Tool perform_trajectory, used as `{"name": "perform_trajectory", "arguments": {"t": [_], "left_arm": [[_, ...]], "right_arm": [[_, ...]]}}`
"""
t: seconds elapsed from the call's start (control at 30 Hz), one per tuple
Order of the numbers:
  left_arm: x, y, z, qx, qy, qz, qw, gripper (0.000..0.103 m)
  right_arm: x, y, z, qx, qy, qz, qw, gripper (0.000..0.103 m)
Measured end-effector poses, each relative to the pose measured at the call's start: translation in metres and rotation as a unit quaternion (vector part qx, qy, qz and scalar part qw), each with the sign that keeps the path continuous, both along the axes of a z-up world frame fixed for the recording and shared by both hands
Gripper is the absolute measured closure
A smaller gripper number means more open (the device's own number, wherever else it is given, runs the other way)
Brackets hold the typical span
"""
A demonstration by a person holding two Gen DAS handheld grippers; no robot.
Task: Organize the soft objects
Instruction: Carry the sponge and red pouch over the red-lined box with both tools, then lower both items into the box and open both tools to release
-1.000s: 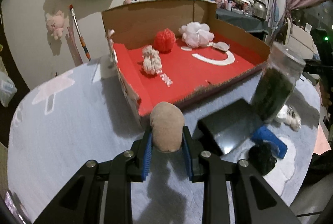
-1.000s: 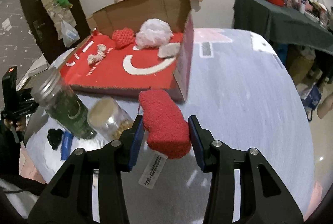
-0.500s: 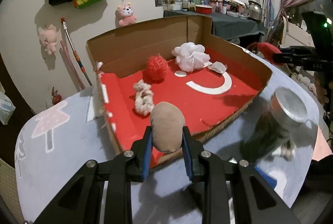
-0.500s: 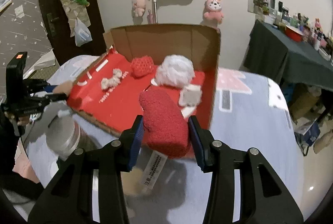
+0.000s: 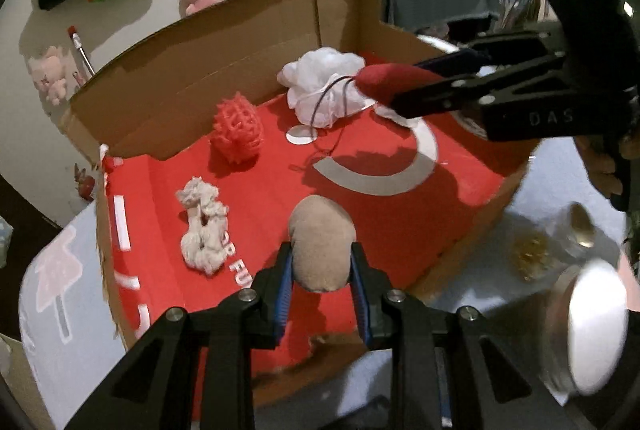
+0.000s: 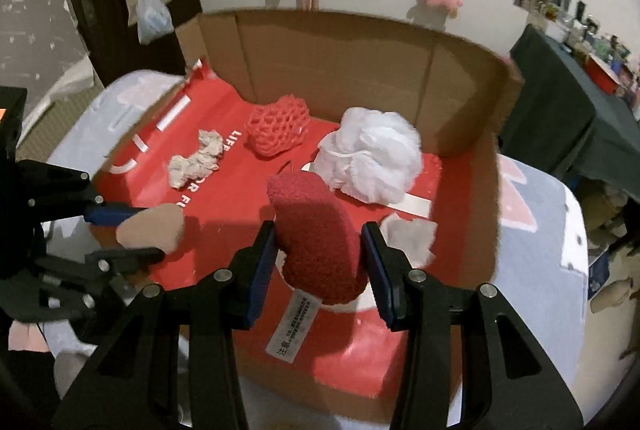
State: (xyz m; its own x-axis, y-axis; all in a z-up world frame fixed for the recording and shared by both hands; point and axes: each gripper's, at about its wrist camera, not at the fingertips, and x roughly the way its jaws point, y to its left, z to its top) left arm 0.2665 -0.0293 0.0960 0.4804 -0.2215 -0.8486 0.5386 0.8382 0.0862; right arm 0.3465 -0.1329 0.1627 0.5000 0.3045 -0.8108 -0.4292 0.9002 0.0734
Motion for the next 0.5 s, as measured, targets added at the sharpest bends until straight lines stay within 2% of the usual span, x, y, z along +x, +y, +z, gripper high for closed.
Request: {"name": "perform_trajectory", "arguments": {"t": [0.2,0.4,0.5], "left_arm": [[0.031,-0.008,-0.014,0.019,0.025,0.005,0.9995,0.075],[0.057,-0.007,-0.025,0.020,0.047,0.016,0.9986,0.075],[0.066,-0.007,-0.027,0.021,0.048,0.020,0.9984,0.075]], "right_arm": [[0.032,0.016,-0.020,-0.021,0.037,0.011,0.999,0.062],[0.047,0.023,-0.024,-0.012,0.040,0.024,0.999,0.062],[0.050,0.028,-0.032,-0.031,0.050,0.037,0.998,0.062]]}}
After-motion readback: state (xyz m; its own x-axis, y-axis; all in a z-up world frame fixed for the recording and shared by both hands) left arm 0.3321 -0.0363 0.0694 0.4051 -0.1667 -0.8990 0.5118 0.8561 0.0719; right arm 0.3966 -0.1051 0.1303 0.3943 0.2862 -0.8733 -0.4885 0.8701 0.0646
